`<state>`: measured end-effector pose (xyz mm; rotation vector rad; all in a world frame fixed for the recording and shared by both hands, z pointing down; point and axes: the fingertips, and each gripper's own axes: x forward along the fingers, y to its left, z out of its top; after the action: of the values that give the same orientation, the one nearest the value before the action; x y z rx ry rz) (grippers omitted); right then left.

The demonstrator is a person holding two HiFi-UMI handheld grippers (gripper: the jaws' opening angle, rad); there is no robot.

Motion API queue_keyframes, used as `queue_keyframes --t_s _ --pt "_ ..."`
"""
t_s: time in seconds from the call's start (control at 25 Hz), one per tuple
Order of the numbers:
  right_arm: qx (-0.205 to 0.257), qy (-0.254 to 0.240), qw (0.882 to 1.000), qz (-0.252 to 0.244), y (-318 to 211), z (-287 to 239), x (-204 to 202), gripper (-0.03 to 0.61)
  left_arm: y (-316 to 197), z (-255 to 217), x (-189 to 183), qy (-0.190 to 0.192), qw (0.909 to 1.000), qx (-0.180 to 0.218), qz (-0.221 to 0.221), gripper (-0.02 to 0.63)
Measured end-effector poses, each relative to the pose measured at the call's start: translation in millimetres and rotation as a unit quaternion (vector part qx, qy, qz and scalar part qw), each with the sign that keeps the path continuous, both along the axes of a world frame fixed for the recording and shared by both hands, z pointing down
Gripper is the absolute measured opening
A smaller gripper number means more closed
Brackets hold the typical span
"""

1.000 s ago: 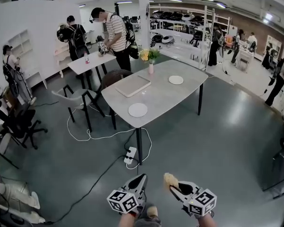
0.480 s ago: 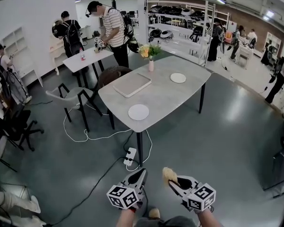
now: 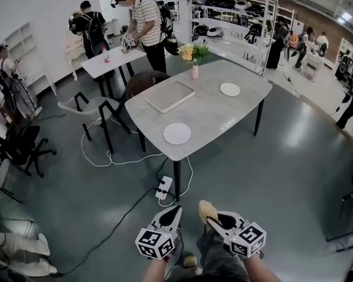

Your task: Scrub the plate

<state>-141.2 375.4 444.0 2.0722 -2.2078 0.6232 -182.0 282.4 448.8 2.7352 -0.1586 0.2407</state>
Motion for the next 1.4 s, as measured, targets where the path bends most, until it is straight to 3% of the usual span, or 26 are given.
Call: queue_keyframes --t_s 0.36,1.04,1.4 --pt "-0.001 -0.016 0.998 -0.067 -67 11 57 0.075 -57 17 48 -0.016 0.9983 -0.019 -0.053 0.012" --pt "-0.024 -0.053 0.99 -0.127 -136 34 182 0.075 -118 38 165 -0.035 0.9926 -0.042 -0.109 0.012" --pt "-0.029 -0.085 0.984 -0.153 -156 50 201 0.075 -130 52 171 -0.067 0.9869 -0.049 -0.138 0.012"
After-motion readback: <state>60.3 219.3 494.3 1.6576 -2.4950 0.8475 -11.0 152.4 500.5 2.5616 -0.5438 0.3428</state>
